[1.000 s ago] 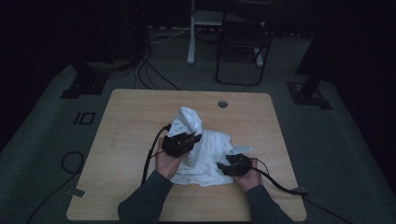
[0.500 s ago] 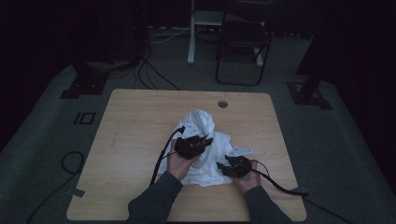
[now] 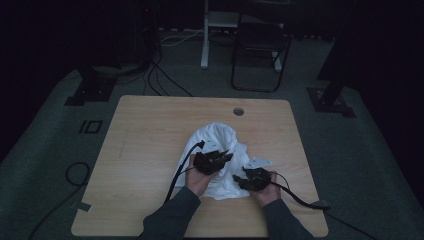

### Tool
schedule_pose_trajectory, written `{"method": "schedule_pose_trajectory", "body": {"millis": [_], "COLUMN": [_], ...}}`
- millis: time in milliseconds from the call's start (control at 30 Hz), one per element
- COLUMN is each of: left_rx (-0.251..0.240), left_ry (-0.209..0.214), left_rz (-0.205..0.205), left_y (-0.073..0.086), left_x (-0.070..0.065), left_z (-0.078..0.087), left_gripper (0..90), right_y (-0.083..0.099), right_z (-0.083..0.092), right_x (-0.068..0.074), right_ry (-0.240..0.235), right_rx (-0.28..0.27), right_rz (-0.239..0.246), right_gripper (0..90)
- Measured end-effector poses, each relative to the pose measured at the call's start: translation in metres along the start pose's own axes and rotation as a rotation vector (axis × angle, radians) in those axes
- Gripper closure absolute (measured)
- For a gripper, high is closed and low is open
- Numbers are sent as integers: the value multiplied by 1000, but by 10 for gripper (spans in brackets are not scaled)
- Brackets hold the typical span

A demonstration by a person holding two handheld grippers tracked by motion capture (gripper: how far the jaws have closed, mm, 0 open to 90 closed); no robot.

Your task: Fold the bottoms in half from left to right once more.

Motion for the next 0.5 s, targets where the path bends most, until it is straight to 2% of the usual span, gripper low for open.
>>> {"method": "schedule_pose_trajectory", "body": {"millis": [100,267,500], "left_rx": [14,36,60], "left_ry": [-1,9,24], "left_rz": [-6,17,46], "left_y": [5,15,26], "left_x": [-2,-5,-8], "left_z": [-5,-13,-24], "left_gripper": [832,832,831], "right_y": [-2,-4,-4], "right_z": [8,22,35], "right_x": [-3,-13,-22], "right_ry": [-3,41,71], "right_rx": [-35,-72,-121], "right_rz": [-26,-53,-80], "right_gripper": [450,460,460]}}
Point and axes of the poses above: each handheld gripper's, and its own axes: z roughly backward along the jaws, y roughly out of its underside, x roughly to its left, the point moved 3 cm from there along -z, roughly forward along the jaws, and after that the axes turned 13 degrees about -y, right-handed, at the moved point
